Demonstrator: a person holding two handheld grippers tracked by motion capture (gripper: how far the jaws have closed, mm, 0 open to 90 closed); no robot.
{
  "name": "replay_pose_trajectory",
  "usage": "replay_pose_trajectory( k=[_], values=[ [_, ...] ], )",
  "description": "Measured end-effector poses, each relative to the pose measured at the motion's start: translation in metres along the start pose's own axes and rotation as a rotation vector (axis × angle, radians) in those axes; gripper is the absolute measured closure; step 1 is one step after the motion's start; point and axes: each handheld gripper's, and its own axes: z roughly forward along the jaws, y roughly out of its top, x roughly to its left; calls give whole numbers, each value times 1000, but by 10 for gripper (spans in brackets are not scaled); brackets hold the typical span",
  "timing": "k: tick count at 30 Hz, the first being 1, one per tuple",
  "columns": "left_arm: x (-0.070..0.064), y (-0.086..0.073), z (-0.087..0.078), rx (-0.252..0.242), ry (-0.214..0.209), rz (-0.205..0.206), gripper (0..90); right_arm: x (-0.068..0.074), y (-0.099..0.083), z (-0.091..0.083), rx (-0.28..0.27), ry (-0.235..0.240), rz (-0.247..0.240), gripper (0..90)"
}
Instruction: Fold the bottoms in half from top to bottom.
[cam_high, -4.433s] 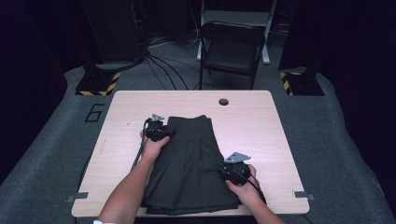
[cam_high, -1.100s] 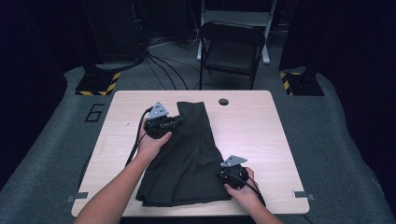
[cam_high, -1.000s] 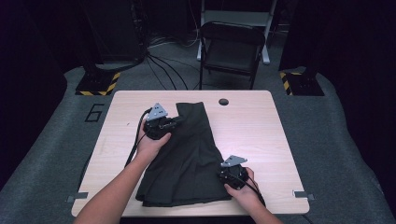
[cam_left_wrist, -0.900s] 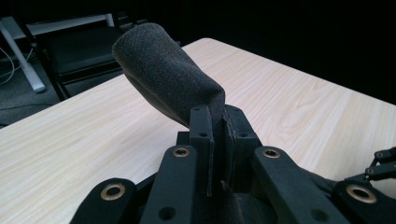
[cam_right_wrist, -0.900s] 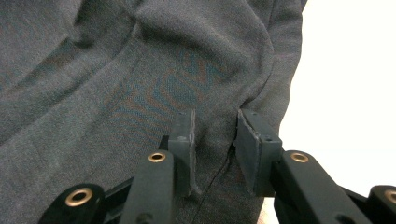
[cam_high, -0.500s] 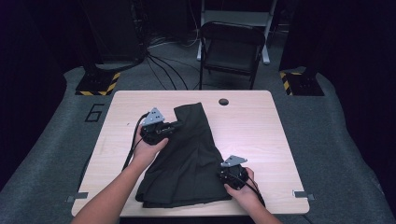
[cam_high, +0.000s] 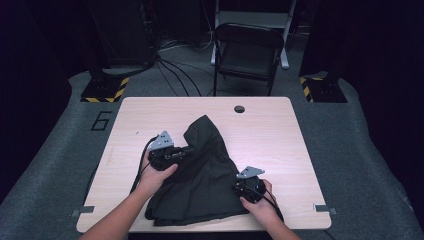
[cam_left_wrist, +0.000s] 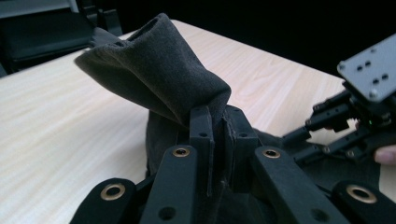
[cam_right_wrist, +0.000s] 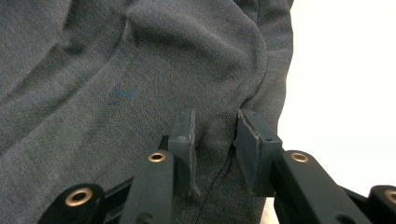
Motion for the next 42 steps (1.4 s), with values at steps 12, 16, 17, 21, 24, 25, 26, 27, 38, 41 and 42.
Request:
replay_pose_trajectory(
  k=[12, 16, 17, 21, 24, 25, 26, 27, 38, 41, 42],
  values=[
    [-16, -25, 25, 70, -52, 19, 832, -7, 5, -4, -19, 35, 49, 603],
    [-21, -32, 37, 97, -80, 21, 831, -9, 12, -11, -67, 43, 67, 591],
    [-22, -34, 40, 109, -90, 20, 830, -10, 14, -13, -76, 40, 69, 589],
    [-29, -42, 52, 137, -104, 27, 828, -11, 21, -12, -73, 40, 54, 584],
    [-29, -45, 55, 147, -111, 22, 824, -12, 22, -10, -72, 32, 41, 584],
    [-29, -47, 56, 148, -112, 16, 822, -12, 22, -10, -70, 31, 52, 582],
    [-28, -48, 57, 159, -123, 7, 813, -15, 23, -9, -68, 28, 58, 580],
    [-28, -50, 59, 166, -127, 4, 813, -15, 23, -9, -68, 28, 58, 580],
    [-30, -64, 65, 174, -154, -11, 699, -22, 26, -9, -85, 59, 96, 571],
    [-31, -65, 65, 174, -161, -8, 663, -18, 30, -10, -94, 66, 89, 571],
    [-31, -65, 65, 173, -161, -7, 656, -17, 31, -11, -96, 66, 87, 571]
  ],
)
